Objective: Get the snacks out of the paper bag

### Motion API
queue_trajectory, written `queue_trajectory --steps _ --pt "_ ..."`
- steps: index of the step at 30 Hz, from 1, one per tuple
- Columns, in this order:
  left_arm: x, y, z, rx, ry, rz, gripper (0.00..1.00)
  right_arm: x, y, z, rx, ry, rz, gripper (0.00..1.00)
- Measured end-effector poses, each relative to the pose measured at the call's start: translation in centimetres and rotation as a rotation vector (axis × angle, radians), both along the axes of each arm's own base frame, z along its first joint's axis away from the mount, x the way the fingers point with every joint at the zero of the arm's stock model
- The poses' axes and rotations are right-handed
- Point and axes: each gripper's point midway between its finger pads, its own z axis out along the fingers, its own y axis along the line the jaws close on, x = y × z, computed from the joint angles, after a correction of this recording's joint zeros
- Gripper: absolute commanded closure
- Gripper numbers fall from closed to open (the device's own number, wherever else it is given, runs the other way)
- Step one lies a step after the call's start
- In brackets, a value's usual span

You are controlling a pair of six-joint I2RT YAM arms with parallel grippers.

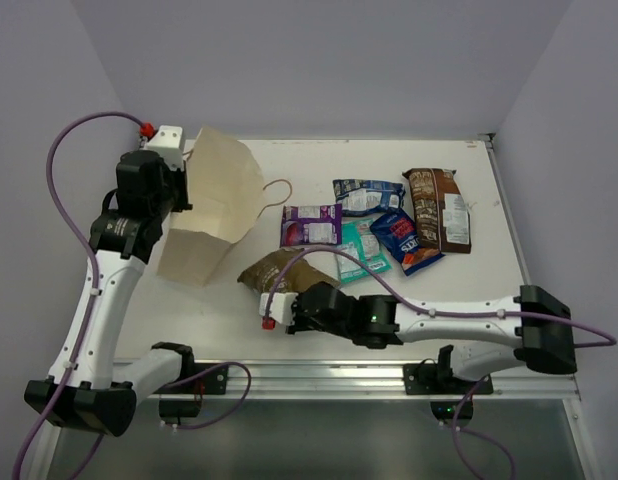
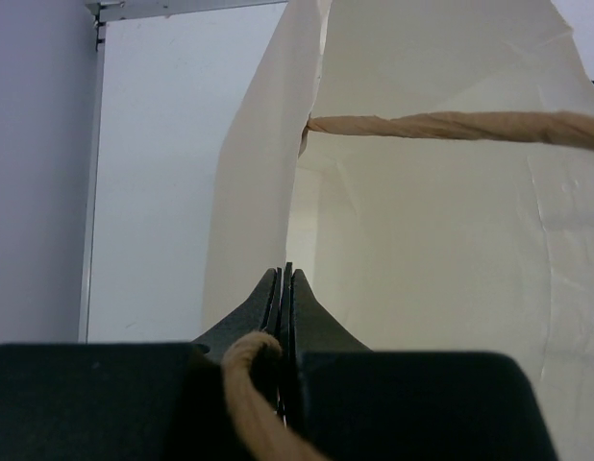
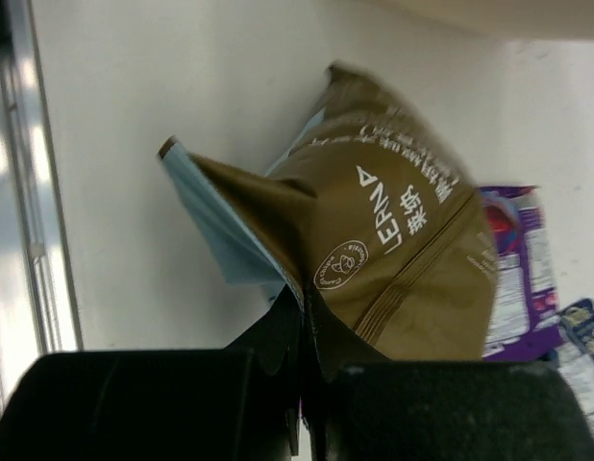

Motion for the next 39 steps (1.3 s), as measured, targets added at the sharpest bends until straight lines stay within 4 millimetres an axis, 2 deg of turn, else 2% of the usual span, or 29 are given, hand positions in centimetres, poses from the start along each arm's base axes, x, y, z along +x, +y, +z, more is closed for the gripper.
queue_trajectory --steps 5,7,10,12,17,18,19,20,21,22,23,25,27,30,31,36,37,39 --pt "-0.4 0.1 1.5 -0.016 -0.035 0.006 1.0 -2.2 -0.3 -8.3 -0.233 0.138 0.011 1.0" --pt "-0.5 0.1 1.8 -0.022 -0.044 0.008 1.0 -2.6 -0.5 -10.3 -0.297 0.182 0.0 1.0" --pt "-0.5 0.0 1.8 -0.026 -0.042 0.01 1.0 -2.4 0.1 -11.3 -0.313 0.215 -0.032 1.0" --pt "-0.5 0.0 1.7 -0.032 -0.042 0.01 1.0 -1.5 0.4 -11.3 -0.294 0.248 -0.076 1.0" --pt "-0.4 0.1 1.7 -0.044 -0.043 0.009 1.0 4.4 -1.5 -11.2 -0.22 0.322 -0.282 1.0" --pt "-0.3 0.0 1.7 -0.05 -0.043 0.009 1.0 5.6 -2.1 -11.3 -0.21 0.332 -0.322 0.97" --pt "-0.3 0.0 1.8 -0.056 -0.045 0.009 1.0 6.5 -2.5 -11.2 -0.201 0.334 -0.353 0.9" --pt "-0.2 -0.1 1.8 -0.064 -0.048 0.008 1.0 7.0 -2.8 -11.2 -0.196 0.335 -0.371 0.7" --pt "-0.2 -0.2 1.9 -0.072 -0.051 0.007 1.0 7.2 -3.0 -11.2 -0.189 0.345 -0.385 0.6" --pt "-0.1 -0.2 1.9 -0.077 -0.053 0.006 1.0 7.0 -3.1 -11.3 -0.191 0.361 -0.382 0.51" --pt "0.0 -0.3 1.9 -0.083 -0.056 0.005 1.0 6.5 -3.2 -11.4 -0.2 0.376 -0.374 0.38" --pt "0.3 -0.4 2.0 -0.101 -0.061 0.004 1.0 5.1 -3.3 -11.2 -0.214 0.412 -0.344 0.29" --pt "0.7 -0.5 2.2 -0.119 -0.071 0.004 1.0 3.5 -3.5 -9.7 -0.198 0.441 -0.31 0.16" --pt "1.5 -0.6 2.2 -0.151 -0.081 0.004 1.0 1.7 -3.4 -4.6 -0.071 0.463 -0.259 0.01" --pt "1.8 -0.6 2.2 -0.159 -0.082 0.004 1.0 1.4 -3.5 -2.8 -0.026 0.463 -0.248 0.01" --pt "3.8 0.2 1.5 -0.221 -0.078 0.02 1.0 0.0 -5.3 9.1 0.289 0.419 -0.201 0.01" --pt "4.2 0.5 1.4 -0.237 -0.077 0.027 1.0 -0.3 -5.8 11.0 0.342 0.41 -0.192 0.01" --pt "4.9 1.2 1.0 -0.271 -0.078 0.04 1.0 -0.9 -7.1 13.5 0.418 0.397 -0.182 0.01"
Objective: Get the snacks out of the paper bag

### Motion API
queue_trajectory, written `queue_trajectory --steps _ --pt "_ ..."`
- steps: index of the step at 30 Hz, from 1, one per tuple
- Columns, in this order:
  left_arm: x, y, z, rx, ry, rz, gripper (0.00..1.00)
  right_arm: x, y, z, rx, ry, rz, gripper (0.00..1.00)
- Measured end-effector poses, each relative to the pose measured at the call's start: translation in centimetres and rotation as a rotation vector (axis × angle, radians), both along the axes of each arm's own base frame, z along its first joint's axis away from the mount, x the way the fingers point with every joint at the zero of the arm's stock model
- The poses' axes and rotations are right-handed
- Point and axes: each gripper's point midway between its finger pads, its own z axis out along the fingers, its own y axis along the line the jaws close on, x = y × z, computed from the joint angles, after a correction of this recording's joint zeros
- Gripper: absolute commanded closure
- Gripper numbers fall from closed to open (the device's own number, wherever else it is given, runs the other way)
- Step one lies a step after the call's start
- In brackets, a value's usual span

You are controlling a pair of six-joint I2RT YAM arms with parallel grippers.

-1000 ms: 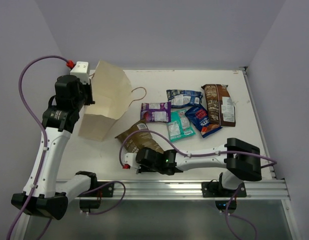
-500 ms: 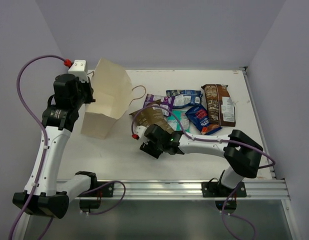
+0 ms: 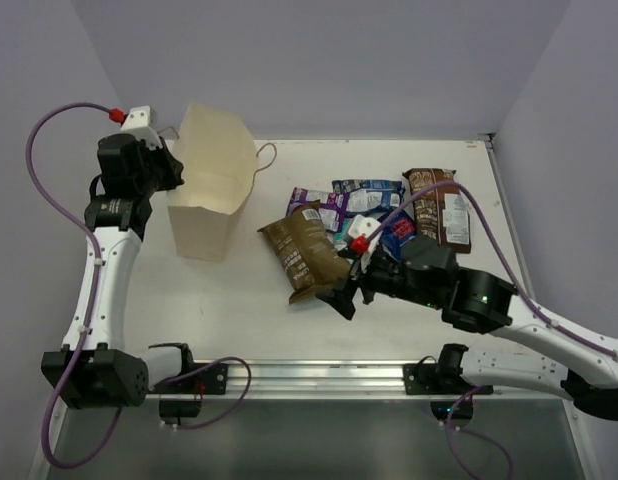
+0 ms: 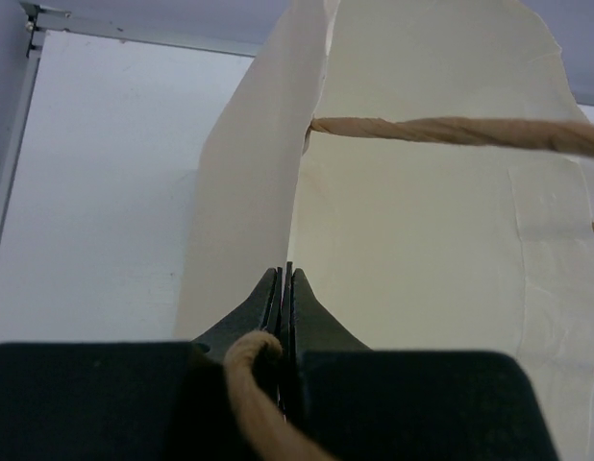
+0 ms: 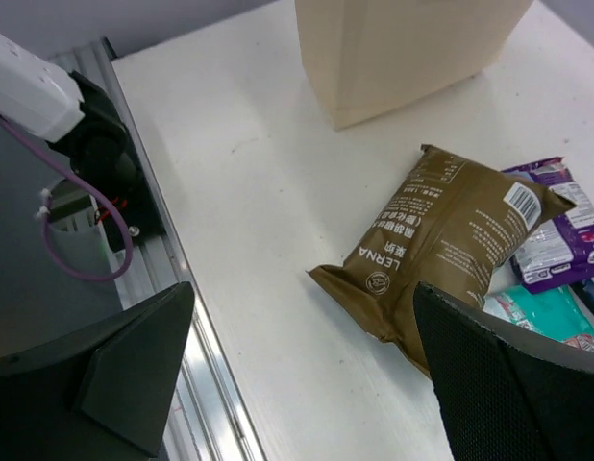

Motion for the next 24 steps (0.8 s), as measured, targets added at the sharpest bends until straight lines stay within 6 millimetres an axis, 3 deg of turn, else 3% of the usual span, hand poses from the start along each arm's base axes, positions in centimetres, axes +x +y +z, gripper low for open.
queue_trajectory --steps 3,7,10,11,13,14,18,20,24 --pt "1.1 0.8 -0.9 -0.056 0.01 0.009 1.0 -0.7 -1.9 2.0 0.066 -0.011 -0.022 0.01" --pt "2.3 1.1 -2.4 -0.105 0.043 -0.001 0.95 -1.0 -3.8 2.3 0.088 -0.003 -0.068 0.01" --pt "2.9 1.7 -3.6 -0.129 0.074 0.001 0.69 -0.9 -4.7 1.7 0.078 0.01 -0.098 0.01" --pt "3.1 2.1 -3.8 -0.133 0.081 0.009 0.56 -1.0 -4.9 1.5 0.072 0.015 -0.107 0.01" --pt "3.5 3.1 -4.0 -0.133 0.093 0.033 0.42 -0.9 -5.4 1.2 0.063 0.02 -0.124 0.01" --pt "3.6 3.4 -4.0 -0.127 0.095 0.039 0.28 -0.9 -5.6 1.1 0.06 0.022 -0.129 0.01" --pt "3.8 4.4 -3.2 -0.1 0.095 0.063 0.05 -0.8 -6.0 0.9 0.057 0.021 -0.146 0.01" --pt "3.8 4.6 -2.2 -0.081 0.077 0.059 0.0 -0.7 -6.2 0.9 0.052 0.021 -0.154 0.01" --pt "3.8 4.8 -0.8 -0.053 0.051 0.058 0.0 -0.5 -6.7 0.7 0.044 0.019 -0.176 0.01"
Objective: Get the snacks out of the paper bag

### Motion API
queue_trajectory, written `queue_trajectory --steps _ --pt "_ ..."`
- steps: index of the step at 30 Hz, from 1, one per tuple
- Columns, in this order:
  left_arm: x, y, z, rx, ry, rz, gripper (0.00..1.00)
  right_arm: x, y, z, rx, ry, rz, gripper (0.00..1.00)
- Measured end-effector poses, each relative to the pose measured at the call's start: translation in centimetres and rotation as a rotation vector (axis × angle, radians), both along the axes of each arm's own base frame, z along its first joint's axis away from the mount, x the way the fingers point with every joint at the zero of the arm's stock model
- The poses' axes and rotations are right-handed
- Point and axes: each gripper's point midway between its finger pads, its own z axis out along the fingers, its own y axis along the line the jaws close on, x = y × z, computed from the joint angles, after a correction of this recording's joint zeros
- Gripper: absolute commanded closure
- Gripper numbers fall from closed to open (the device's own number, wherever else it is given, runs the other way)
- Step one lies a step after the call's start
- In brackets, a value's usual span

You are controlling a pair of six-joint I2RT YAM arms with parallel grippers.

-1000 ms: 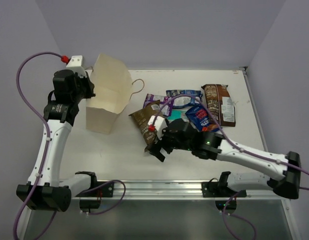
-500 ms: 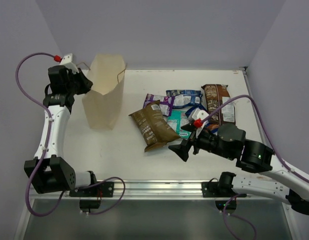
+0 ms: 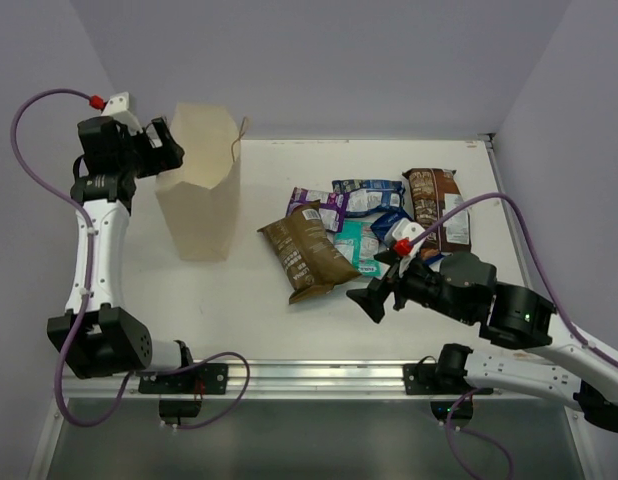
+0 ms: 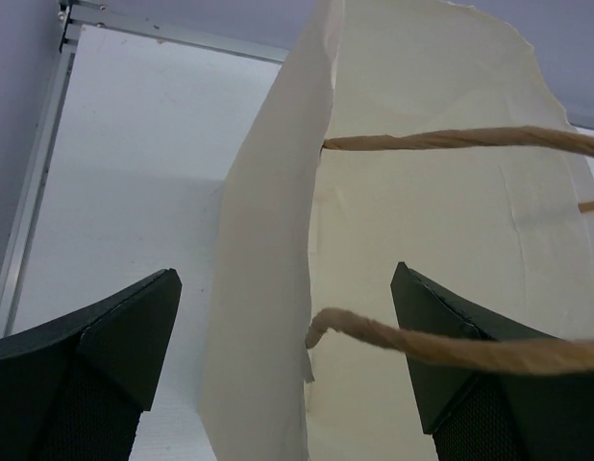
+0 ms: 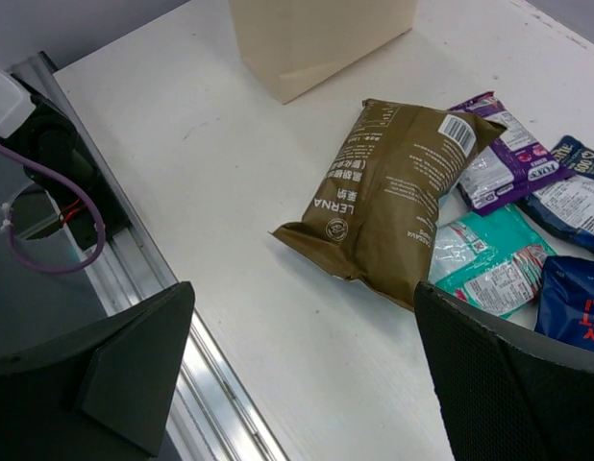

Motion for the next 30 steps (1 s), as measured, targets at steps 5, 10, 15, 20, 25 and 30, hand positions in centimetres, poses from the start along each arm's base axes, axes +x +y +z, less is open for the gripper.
queue_trajectory --steps 5,10,15,20,25,30 --pt "-0.4 0.4 0.8 0.027 -0.001 0.015 0.0 0.3 -0.5 0.5 0.002 -0.003 -0.029 0.01" --pt "-1.5 1.1 2.1 0.07 -0.004 0.049 0.0 1.0 -1.3 1.9 0.037 -0.012 -0.099 0.01" --pt "-3.8 1.3 4.7 0.106 -0.053 0.074 0.0 2.2 -3.3 4.2 0.098 -0.055 -0.215 0.01" --pt "-7.4 0.8 8.2 0.132 -0.144 0.083 0.0 3.6 -5.8 8.1 0.176 -0.118 -0.36 0.01" --pt "-11.9 -1.5 12.2 0.169 -0.292 0.046 0.0 5.4 -8.7 11.9 0.236 -0.191 -0.53 0.01" --pt "-16.6 -4.0 14.3 0.206 -0.408 -0.022 0.0 7.6 -12.0 15.7 0.281 -0.27 -0.707 0.01"
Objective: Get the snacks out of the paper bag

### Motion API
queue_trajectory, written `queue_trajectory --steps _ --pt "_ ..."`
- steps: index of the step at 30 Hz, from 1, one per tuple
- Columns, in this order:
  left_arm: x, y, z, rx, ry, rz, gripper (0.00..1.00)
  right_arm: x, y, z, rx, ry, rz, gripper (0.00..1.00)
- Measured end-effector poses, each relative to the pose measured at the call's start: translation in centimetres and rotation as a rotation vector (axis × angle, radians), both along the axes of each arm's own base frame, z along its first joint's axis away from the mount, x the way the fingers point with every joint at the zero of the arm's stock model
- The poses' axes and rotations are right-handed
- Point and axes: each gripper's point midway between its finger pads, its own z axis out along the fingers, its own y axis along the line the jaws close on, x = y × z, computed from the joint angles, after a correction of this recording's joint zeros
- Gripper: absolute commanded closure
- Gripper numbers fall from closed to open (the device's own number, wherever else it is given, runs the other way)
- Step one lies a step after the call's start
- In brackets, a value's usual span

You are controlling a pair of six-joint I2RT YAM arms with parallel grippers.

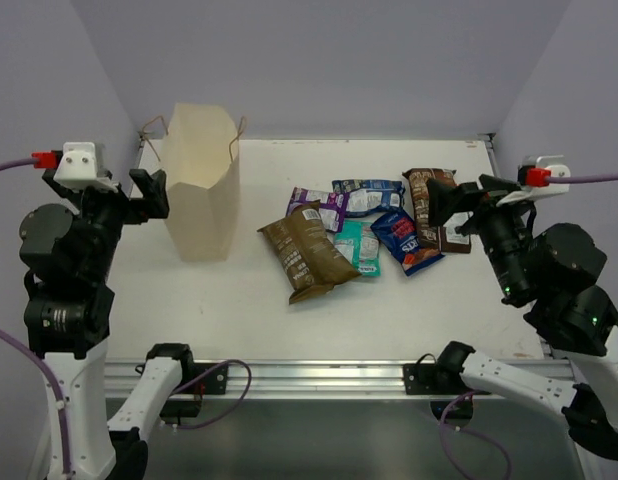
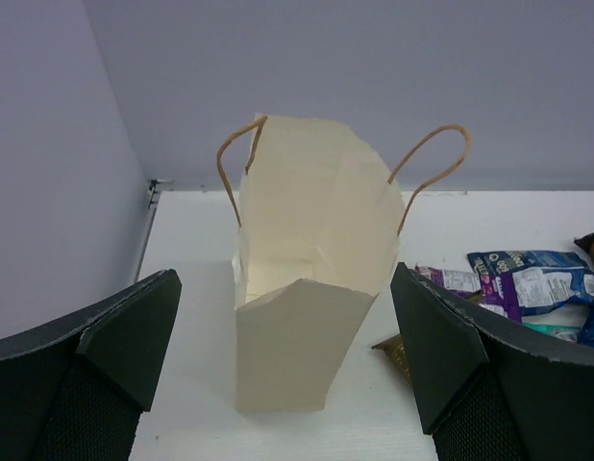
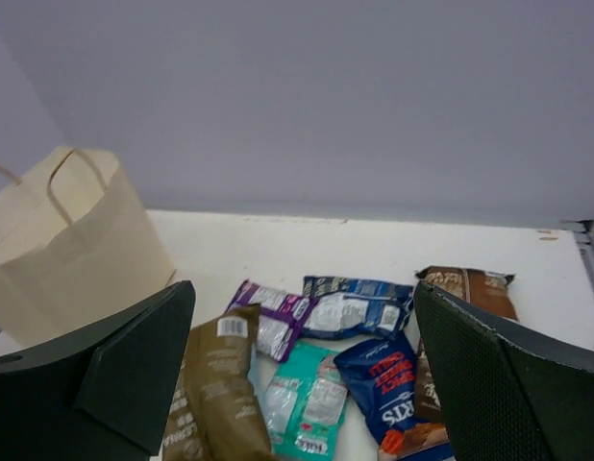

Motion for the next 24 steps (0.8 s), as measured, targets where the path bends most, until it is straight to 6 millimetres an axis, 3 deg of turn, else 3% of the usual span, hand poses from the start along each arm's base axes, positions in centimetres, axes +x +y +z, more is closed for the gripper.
queue_trajectory --steps 5,9,14,17,24 --pt "-2.8 0.2 1.5 0.026 -0.074 0.022 0.0 2.4 -2.7 1.9 0.012 -0.033 -0.134 0.01" --pt "-3.7 0.6 1.7 0.038 -0.088 0.044 0.0 4.3 -5.8 1.7 -0.006 -0.026 -0.256 0.01" --pt "-4.5 1.1 1.6 0.044 -0.092 0.068 0.0 4.4 -9.3 1.3 0.015 -0.025 -0.374 0.01" --pt "-4.8 1.3 1.6 0.045 -0.094 0.082 0.0 2.9 -10.6 0.9 0.045 -0.04 -0.405 0.01" --pt "-5.2 1.7 1.4 0.045 -0.085 0.107 0.0 -4.8 -12.5 3.5 0.143 -0.214 -0.392 0.01"
